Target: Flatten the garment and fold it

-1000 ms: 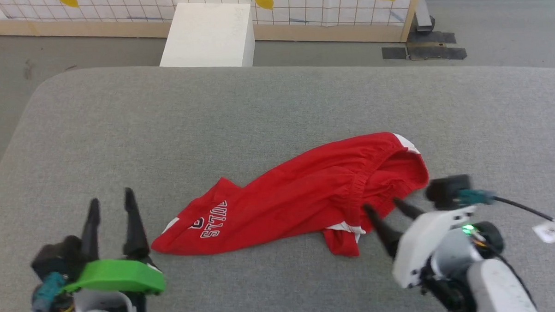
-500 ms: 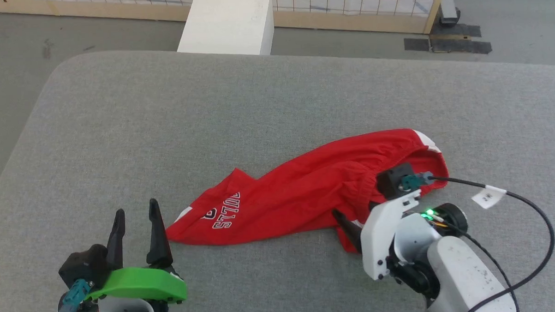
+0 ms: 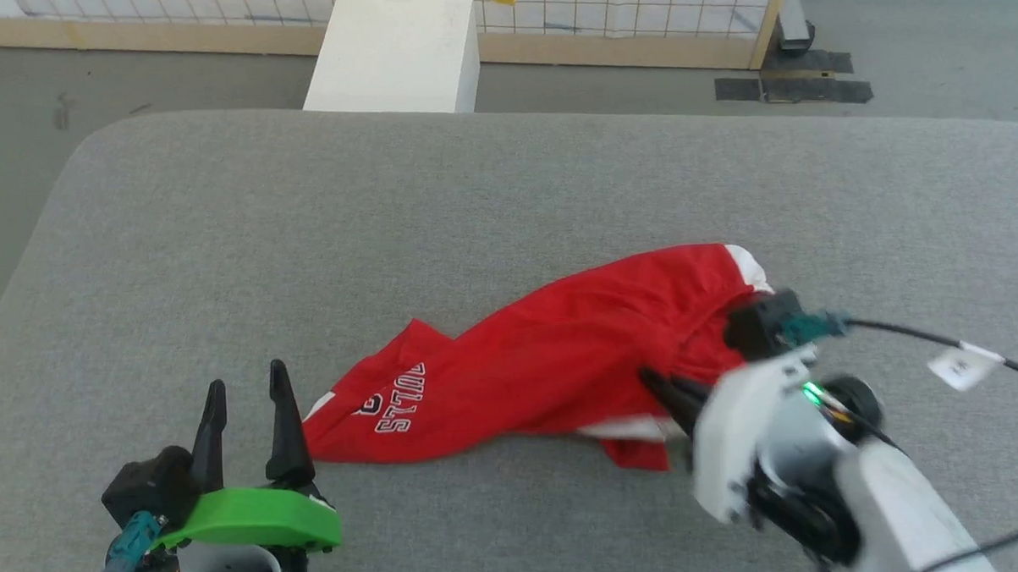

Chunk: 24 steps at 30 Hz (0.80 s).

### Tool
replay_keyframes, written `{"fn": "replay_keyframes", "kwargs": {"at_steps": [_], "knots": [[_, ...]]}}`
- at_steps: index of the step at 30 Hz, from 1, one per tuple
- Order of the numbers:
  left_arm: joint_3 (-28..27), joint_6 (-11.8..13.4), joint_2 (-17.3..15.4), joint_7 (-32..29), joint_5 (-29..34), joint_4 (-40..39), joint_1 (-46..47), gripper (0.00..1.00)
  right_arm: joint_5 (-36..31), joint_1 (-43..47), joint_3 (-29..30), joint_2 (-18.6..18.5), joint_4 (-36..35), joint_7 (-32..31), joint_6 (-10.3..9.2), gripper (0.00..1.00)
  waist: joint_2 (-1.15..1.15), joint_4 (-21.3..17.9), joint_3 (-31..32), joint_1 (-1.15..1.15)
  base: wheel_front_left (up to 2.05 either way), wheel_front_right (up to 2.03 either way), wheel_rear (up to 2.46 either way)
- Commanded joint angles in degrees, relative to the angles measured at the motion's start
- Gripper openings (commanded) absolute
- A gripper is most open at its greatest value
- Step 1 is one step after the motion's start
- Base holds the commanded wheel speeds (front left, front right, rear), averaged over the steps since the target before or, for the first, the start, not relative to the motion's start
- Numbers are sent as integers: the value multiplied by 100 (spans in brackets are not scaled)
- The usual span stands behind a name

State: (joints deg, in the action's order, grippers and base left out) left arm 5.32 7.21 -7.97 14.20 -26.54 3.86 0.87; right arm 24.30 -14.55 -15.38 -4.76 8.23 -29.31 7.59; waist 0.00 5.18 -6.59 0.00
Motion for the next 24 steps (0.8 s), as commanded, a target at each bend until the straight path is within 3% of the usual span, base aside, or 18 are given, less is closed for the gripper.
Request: {"fn": "replay_keyframes", "kwargs": {"at_steps": [1,5,10,15,16,17,24], "knots": [[-2,40,-13,-15,-26,-37,39,100,130,421,151,-238,-264,-336,-10,0,0,-85,35,0,0,0,0],[-24,88,-26,-87,-66,-67,-16,100,464,1500,869,-493,-1089,-1461,-10,0,0,-227,52,0,0,0,0],[35,101,-18,-201,-100,-57,-27,100,431,2621,1628,-288,-1647,-2808,-10,0,0,-359,33,0,0,0,0],[103,101,4,-324,-146,8,8,100,126,2868,2057,29,-1919,-3082,-10,0,0,-441,6,0,0,0,0],[114,102,5,-354,-157,23,12,100,170,2788,2166,96,-1979,-2872,-10,87,0,-460,6,0,0,0,0],[116,107,2,-364,-161,28,12,100,301,2708,2241,136,-2017,-2695,-10,100,0,-476,9,0,0,0,0],[204,50,-52,-581,-211,-6,203,100,598,1900,3212,186,-2044,-615,-10,100,0,-594,72,0,0,0,0]]}}
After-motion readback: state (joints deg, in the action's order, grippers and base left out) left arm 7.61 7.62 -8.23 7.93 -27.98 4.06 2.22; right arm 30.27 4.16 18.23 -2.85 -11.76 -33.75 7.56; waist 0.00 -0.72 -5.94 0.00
